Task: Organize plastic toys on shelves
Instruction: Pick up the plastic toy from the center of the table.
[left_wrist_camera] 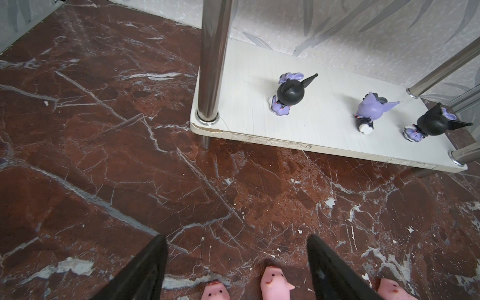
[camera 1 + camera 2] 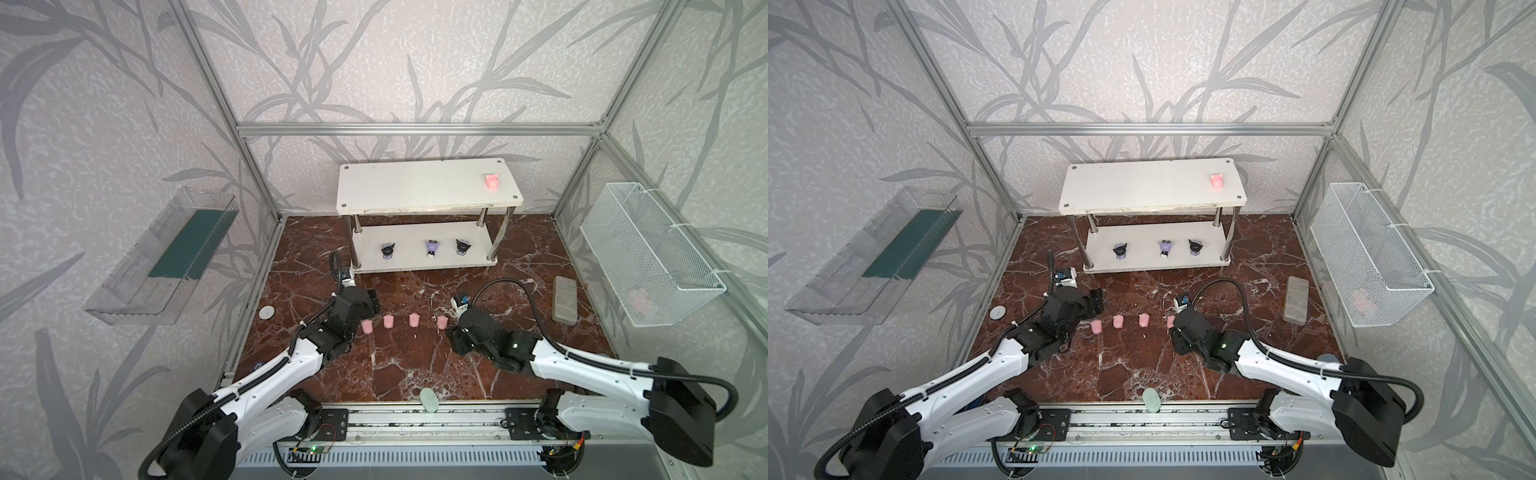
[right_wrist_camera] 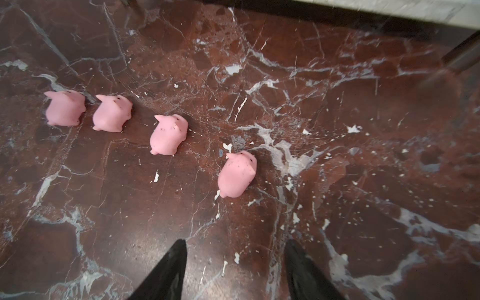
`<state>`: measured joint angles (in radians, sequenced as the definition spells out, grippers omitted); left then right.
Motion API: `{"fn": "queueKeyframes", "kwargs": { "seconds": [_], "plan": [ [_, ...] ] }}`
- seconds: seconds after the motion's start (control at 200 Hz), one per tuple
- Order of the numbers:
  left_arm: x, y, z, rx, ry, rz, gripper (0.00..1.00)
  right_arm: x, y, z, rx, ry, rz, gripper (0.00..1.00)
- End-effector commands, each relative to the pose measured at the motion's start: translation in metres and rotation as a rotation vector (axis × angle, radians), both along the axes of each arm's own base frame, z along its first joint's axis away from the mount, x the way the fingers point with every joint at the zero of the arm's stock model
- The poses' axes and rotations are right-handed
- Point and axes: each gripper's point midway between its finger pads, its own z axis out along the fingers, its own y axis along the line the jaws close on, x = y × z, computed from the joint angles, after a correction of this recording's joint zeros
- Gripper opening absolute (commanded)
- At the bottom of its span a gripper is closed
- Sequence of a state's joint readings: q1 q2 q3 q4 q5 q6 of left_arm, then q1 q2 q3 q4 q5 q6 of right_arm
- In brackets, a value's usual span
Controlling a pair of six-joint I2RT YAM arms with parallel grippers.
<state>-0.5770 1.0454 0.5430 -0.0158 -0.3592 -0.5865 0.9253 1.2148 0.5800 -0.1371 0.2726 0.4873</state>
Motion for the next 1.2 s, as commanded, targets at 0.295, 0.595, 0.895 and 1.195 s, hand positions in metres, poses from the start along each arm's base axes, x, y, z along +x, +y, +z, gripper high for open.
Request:
{"fn": "queueKeyframes", "kwargs": {
  "seconds": [0.295, 0.595, 0.895, 1.195],
  "plan": [
    [-0.001, 0.011, -0.001, 0.009, -0.005, 0.051, 0.83, 0.027, 0.037, -0.016, 0.049, 0.010, -0.071, 0.66],
    [0.001, 0.009, -0.005, 0.008, 0.003, 0.045, 0.83, 0.031, 0.027, -0.033, 0.000, 0.025, -0.142, 0.66],
    [0.001, 0.007, -0.009, 0.004, 0.015, 0.038, 0.83, 0.041, 0.036, -0.039, -0.031, 0.019, -0.150, 0.64],
    [0.000, 0.008, -0.015, 0.010, 0.027, 0.040, 0.83, 0.045, 0.035, -0.050, -0.077, 0.036, -0.169, 0.56]
  ]
}}
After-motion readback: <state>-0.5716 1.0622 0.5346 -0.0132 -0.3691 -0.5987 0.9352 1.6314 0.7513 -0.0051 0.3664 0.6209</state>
